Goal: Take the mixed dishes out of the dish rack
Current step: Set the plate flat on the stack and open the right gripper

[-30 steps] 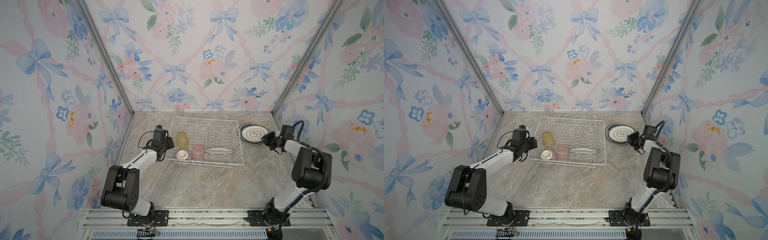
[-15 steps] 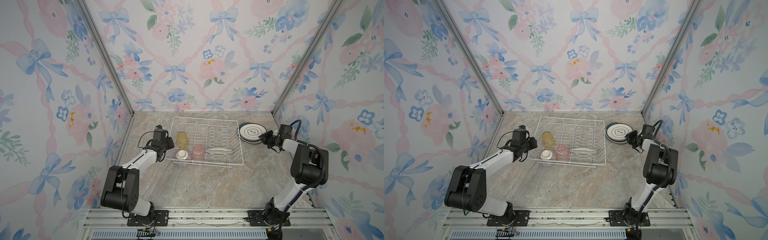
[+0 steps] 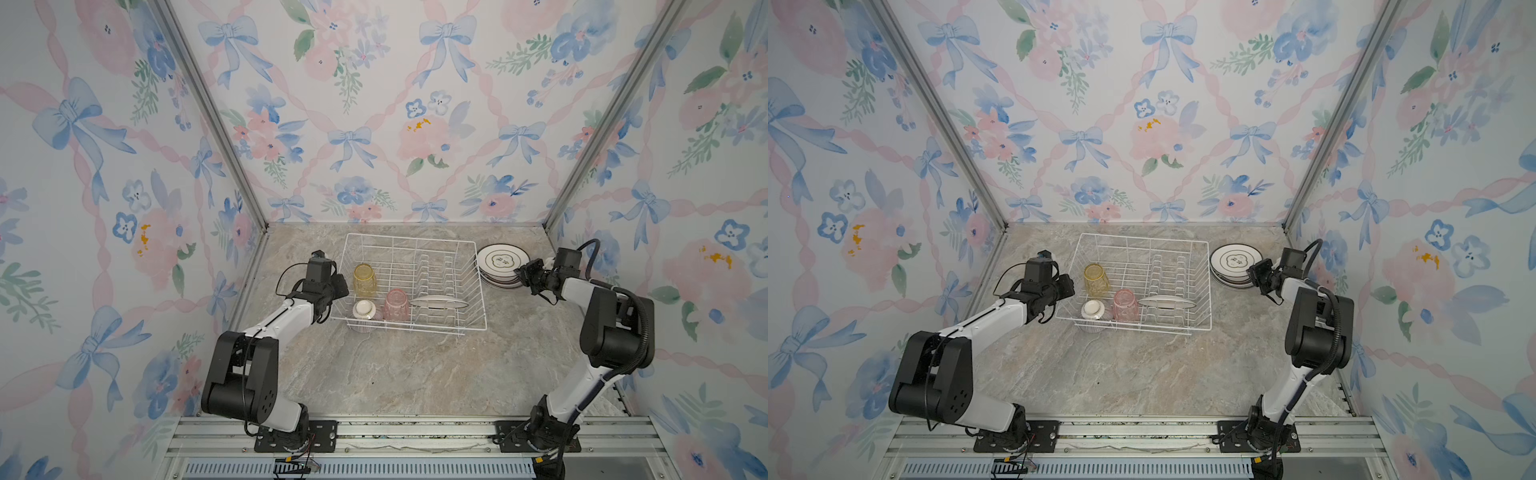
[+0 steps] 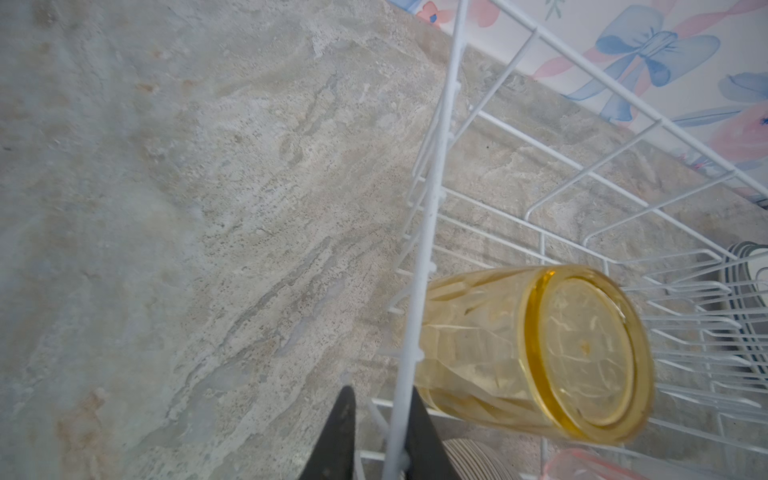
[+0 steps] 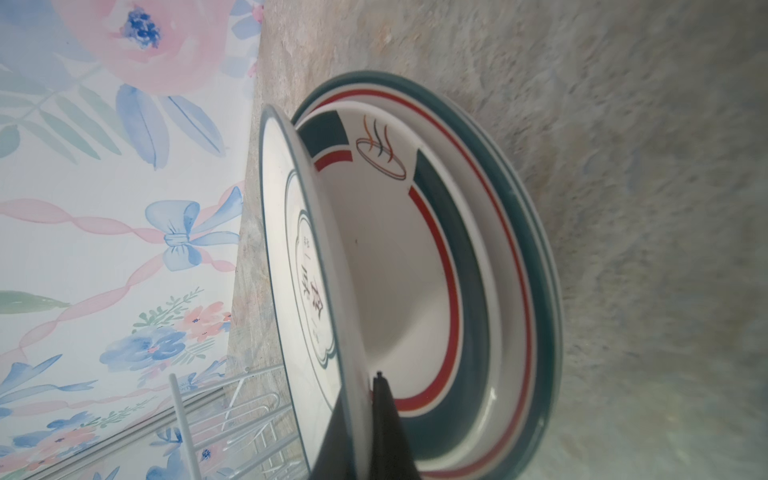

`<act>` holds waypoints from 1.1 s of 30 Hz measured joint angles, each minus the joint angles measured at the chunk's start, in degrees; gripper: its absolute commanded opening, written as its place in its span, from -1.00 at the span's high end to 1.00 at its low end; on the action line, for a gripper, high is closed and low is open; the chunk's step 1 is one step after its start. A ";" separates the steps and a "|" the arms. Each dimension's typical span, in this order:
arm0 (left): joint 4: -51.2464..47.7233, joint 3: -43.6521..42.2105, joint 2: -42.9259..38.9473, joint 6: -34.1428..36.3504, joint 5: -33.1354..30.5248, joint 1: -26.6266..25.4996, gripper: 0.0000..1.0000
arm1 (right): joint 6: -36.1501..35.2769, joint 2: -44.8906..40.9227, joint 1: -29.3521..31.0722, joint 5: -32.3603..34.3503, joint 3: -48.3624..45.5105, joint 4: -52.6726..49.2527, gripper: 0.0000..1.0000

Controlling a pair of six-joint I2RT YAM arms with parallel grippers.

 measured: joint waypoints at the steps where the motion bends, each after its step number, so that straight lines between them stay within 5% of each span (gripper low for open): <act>1: 0.00 0.00 0.00 0.00 0.00 0.00 0.58 | -0.17 0.00 0.28 0.02 0.13 0.02 1.00; 18: 0.00 0.00 0.00 0.02 -0.07 -0.04 0.58 | -1.90 1.44 0.17 -1.07 0.52 0.48 0.98; 33: -0.02 0.00 0.00 0.02 -0.07 -0.04 0.58 | -5.18 1.68 -1.77 -1.05 0.39 -4.15 0.38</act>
